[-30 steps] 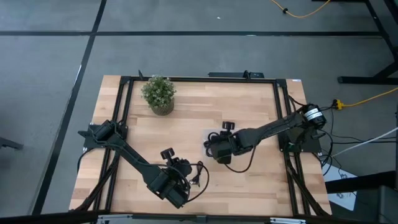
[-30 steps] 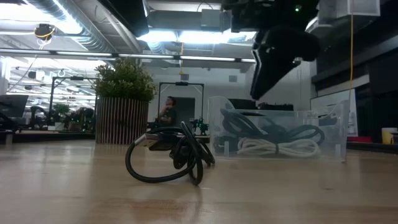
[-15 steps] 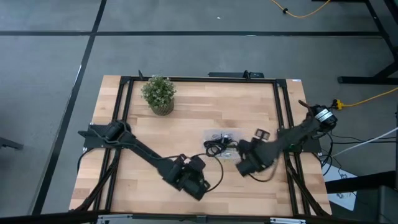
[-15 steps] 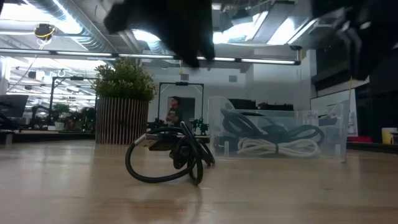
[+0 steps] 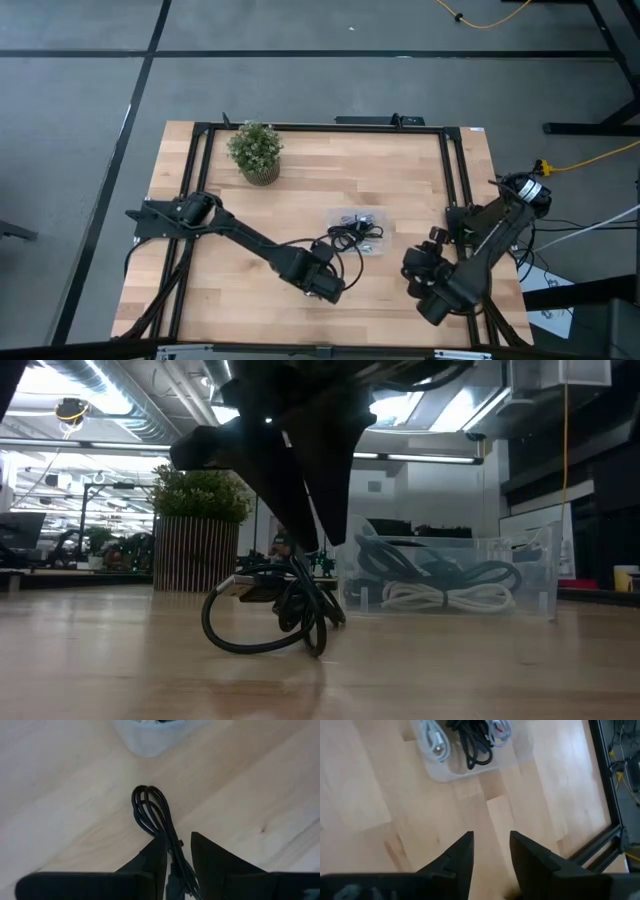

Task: Pick and place USB-C Cables
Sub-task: Put the black charger cable wire into the bin, then return to Home Position

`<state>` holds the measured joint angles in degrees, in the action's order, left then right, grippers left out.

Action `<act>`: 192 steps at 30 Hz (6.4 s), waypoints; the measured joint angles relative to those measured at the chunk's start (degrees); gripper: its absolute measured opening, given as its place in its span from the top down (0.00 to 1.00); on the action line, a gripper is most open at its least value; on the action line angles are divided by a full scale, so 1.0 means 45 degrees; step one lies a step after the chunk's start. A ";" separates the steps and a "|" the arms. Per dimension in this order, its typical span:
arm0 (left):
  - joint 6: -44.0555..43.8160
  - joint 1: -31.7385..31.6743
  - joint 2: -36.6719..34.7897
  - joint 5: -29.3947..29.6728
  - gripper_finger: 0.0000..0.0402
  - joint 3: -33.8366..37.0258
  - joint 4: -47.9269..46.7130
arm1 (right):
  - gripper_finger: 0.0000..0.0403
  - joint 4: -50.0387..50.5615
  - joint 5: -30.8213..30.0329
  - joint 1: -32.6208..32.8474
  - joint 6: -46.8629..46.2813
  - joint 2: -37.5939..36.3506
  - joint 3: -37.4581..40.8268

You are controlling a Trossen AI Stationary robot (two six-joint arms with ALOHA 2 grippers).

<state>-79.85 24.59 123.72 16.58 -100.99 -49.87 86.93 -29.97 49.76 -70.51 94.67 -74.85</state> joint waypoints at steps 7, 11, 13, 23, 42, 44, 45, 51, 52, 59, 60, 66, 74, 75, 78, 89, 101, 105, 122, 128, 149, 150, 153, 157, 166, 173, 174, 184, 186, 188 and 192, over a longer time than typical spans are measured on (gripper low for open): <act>-0.0229 0.0167 0.0000 -0.0260 0.80 0.0000 -0.0029 | 0.68 0.0002 -0.0289 0.0412 -0.0279 0.0000 0.0000; -0.0125 0.0236 0.0024 -0.0337 0.80 -0.0001 -0.0033 | 0.68 0.0002 -0.0332 0.0412 -0.0308 0.0000 0.0000; 0.0028 0.0231 0.0196 -0.0521 0.80 -0.0015 0.0057 | 0.68 0.0002 -0.0334 0.0412 -0.0308 0.0000 0.0000; 0.0166 0.0101 0.1497 -0.2330 0.80 -0.0052 0.1062 | 0.68 -0.0066 -0.0338 0.0412 -0.0327 0.0010 0.0029; 0.1149 0.0838 0.0200 -0.2285 0.98 -0.0404 -0.0761 | 0.68 -0.0037 -0.0776 0.0412 -0.0275 0.0015 0.0036; 0.1536 0.0877 -0.0023 -0.2321 0.98 -0.0802 -0.0801 | 0.68 -0.0015 -0.0770 0.0412 -0.0274 0.0015 0.0063; 0.1927 0.0889 -0.0091 -0.2121 0.98 -0.1070 -0.0743 | 0.68 0.0040 -0.0770 0.0421 -0.0269 0.0015 0.0063; 0.6266 0.0056 -0.0325 0.1086 0.98 -0.2943 -0.0703 | 0.68 0.0252 -0.0724 0.0493 -0.0831 0.0015 0.0063; 0.7218 -0.0271 -0.0334 0.1421 0.98 -0.3108 -0.0605 | 0.68 0.0306 -0.0645 0.0519 -0.1091 0.0015 0.0063; 1.2978 -0.3041 -0.0051 -0.0104 0.98 -0.3179 0.0298 | 0.68 0.0376 -0.0201 0.1132 -0.2373 0.0015 0.0063; 1.3911 -0.3368 0.0019 -0.0177 0.98 -0.3157 0.0189 | 0.68 0.0381 -0.0174 0.1238 -0.2589 0.0015 0.0063; 1.8617 -0.4478 0.0223 -0.0570 0.96 -0.3157 0.0250 | 0.68 0.0391 -0.0075 0.1699 -0.2986 0.0015 0.0063; 2.1090 -0.4819 0.0223 -0.2126 0.86 -0.2390 0.0532 | 0.68 0.0420 -0.0080 0.1772 -0.2993 0.0015 0.0063; 2.1108 -0.4797 0.0223 -0.2041 0.86 -0.2233 0.0656 | 0.68 0.0420 -0.0080 0.1772 -0.2994 0.0015 0.0063; 2.1108 -0.4727 0.0223 -0.1913 0.84 -0.1959 0.0999 | 0.68 0.0296 -0.0080 0.1776 -0.2994 0.0015 0.0063; 1.5669 -0.3844 -0.0458 -0.0274 0.83 -0.1930 -0.0254 | 0.68 -0.0036 0.1206 0.1767 -0.2953 0.0015 0.0063; 1.2467 -0.1810 -0.0670 -0.1774 0.83 -0.1926 -0.6629 | 0.68 -0.0431 0.1692 0.1793 -0.2922 0.0015 0.0063; 1.2829 -0.1003 -0.0670 -0.0885 0.83 -0.1923 -0.8793 | 0.68 -0.1056 -0.2018 0.1838 -0.2922 0.0014 0.0063; 1.3679 -0.1605 -0.5713 0.5014 0.83 0.1845 -0.7632 | 0.68 0.0489 -0.8511 -0.1480 -0.2884 0.0007 0.0061; 1.3114 -0.2892 -0.9216 0.6750 0.83 0.5945 -0.3442 | 0.68 0.0658 -0.9315 -0.3776 -0.0724 -0.0042 0.0073; 1.0361 -0.3103 -1.6510 0.4787 0.83 1.0678 0.2470 | 0.68 -0.4406 0.1339 -1.0549 0.7874 -0.3411 0.0172; 1.0068 -0.2796 -1.6580 0.4753 0.83 1.0928 0.2490 | 0.68 -0.4761 0.1995 -1.0493 0.8416 -0.3607 0.0389; 0.9252 -0.1917 -1.6614 0.4766 0.83 1.1869 0.2913 | 0.68 -0.5357 0.2687 -1.0038 0.9127 -0.4315 0.1286; 0.9156 -0.1138 -1.6564 0.4887 0.83 1.3545 0.5622 | 0.68 -0.5383 0.2681 -0.9262 0.7835 -0.5720 0.3204; 0.9381 -0.0658 -1.5749 0.4942 0.83 1.6890 1.2004 | 0.68 -0.9240 0.4349 -0.7516 0.4053 -0.9073 0.9042; 1.1273 -0.0565 -1.5120 0.5513 0.83 1.7753 1.4361 | 0.68 -1.3976 0.4578 -0.6904 0.6070 -0.9725 1.0902; 1.1523 -0.0565 -1.5049 0.5509 0.83 1.7753 1.4522 | 0.68 -1.4170 0.4520 -0.6845 0.6373 -0.9731 1.0899; 1.4138 -0.0997 -1.4477 0.5389 0.83 1.7743 1.6941 | 0.68 -1.3651 0.3963 -0.6589 0.8688 -1.0091 1.0039; 1.3814 -0.1185 -1.4408 0.5280 0.83 1.7743 1.6934 | 0.68 -1.3959 0.4117 -0.6583 0.8245 -1.0115 0.9981; 1.3521 -0.1293 -1.4404 0.5080 0.83 1.7743 1.6904 | 0.68 -1.4289 0.4395 -0.6583 0.7725 -1.0164 0.9962; 1.3864 -0.1258 -1.4406 0.4998 0.83 1.7743 1.6898 | 0.68 -1.4276 0.4671 -0.6528 0.8429 -1.0449 0.9967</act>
<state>-17.46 18.92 58.89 39.07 -21.15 26.18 22.68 -8.94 20.38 -32.58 47.65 -30.00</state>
